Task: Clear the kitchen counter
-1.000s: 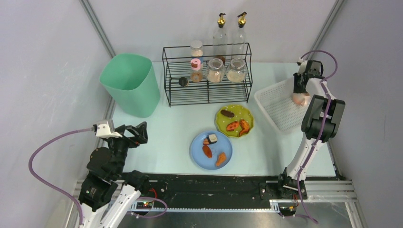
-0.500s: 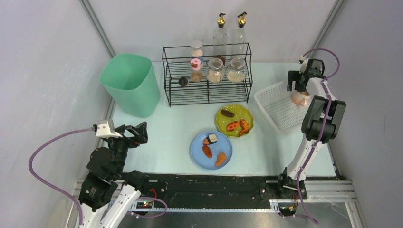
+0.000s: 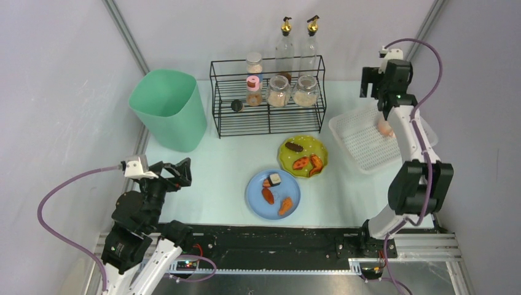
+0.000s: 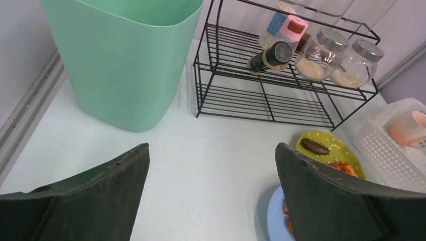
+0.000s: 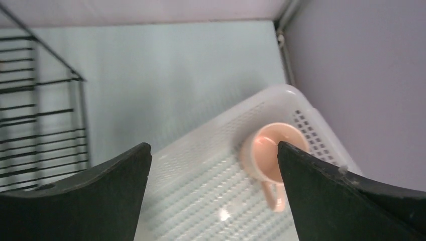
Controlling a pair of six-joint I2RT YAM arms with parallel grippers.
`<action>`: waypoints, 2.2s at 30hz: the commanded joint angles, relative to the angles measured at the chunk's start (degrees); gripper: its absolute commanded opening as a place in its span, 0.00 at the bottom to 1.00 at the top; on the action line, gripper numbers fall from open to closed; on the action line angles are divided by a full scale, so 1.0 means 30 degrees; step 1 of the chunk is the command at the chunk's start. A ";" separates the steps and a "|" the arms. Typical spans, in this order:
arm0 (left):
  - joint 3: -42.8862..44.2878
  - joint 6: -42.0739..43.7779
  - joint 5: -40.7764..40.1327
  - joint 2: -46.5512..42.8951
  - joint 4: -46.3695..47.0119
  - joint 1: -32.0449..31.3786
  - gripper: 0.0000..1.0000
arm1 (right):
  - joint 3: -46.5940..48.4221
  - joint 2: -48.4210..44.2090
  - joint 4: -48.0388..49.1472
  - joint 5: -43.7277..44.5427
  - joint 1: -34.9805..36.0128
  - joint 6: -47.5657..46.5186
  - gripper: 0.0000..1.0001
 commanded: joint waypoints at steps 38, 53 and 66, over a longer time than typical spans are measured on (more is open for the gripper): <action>-0.0022 -0.5870 0.3274 1.3909 0.1734 -0.7099 0.98 | -1.4727 -1.4961 -0.0768 0.7149 1.8930 1.5455 0.95; -0.2546 -0.7236 0.6708 1.9089 0.6537 -0.7086 0.98 | -1.5587 -1.4557 -0.0953 0.7140 2.0014 1.4992 0.95; -0.3239 -0.7352 0.8752 2.3142 0.9681 -0.7085 0.77 | -1.6015 -1.4719 -0.0874 0.7096 1.9998 1.4835 0.95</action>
